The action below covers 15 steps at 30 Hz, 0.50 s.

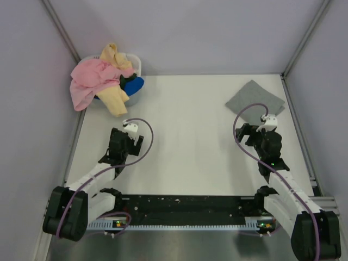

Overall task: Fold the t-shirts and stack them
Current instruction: Grab crumpled tshirt from bin with the left arm

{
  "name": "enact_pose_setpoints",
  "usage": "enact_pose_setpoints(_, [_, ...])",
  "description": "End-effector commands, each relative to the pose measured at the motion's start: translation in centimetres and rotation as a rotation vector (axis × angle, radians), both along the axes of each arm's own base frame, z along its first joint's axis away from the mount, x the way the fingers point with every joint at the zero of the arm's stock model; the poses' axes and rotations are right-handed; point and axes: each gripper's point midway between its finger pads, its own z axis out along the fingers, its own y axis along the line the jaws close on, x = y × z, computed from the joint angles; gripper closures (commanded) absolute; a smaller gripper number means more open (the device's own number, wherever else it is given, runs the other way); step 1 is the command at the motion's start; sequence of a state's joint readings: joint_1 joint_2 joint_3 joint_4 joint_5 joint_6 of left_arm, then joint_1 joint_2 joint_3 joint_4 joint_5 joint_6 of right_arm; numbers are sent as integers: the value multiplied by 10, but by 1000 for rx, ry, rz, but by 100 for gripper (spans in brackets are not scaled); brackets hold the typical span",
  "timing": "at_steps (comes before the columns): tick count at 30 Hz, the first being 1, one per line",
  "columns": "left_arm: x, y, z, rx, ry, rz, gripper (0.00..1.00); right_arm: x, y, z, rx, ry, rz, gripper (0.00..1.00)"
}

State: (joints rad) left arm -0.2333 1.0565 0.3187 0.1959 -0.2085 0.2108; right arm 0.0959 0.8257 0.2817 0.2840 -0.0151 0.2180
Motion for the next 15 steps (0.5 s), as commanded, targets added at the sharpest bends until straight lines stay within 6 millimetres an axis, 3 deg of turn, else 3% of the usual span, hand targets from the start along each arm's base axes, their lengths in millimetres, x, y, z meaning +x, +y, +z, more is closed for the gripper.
enact_pose_setpoints(1, [7, 0, 10, -19, -56, 10, 1, 8, 1, 20, -4, -64, 0, 1])
enact_pose_setpoints(3, [7, -10, 18, -28, -72, -57, 1, 8, 1, 19, -3, -58, -2, 1])
enact_pose_setpoints(5, [7, -32, 26, -31, -34, -213, 1, 8, 1, 19, -1, -58, -1, 1])
enact_pose_setpoints(7, [-8, -62, 33, 0, 79, -484, 1, 9, 2, 20, -1, -56, -1, 1])
enact_pose_setpoints(9, [-22, -81, 56, -2, 150, -664, 1, 9, 1, 19, -2, -53, -2, 1])
enact_pose_setpoints(12, [-26, -96, 120, -1, 134, -800, 1, 9, 2, 20, 0, -55, -1, 1])
enact_pose_setpoints(15, [10, -80, 186, 50, 24, -638, 1, 10, -5, 22, -23, -38, -34, 1])
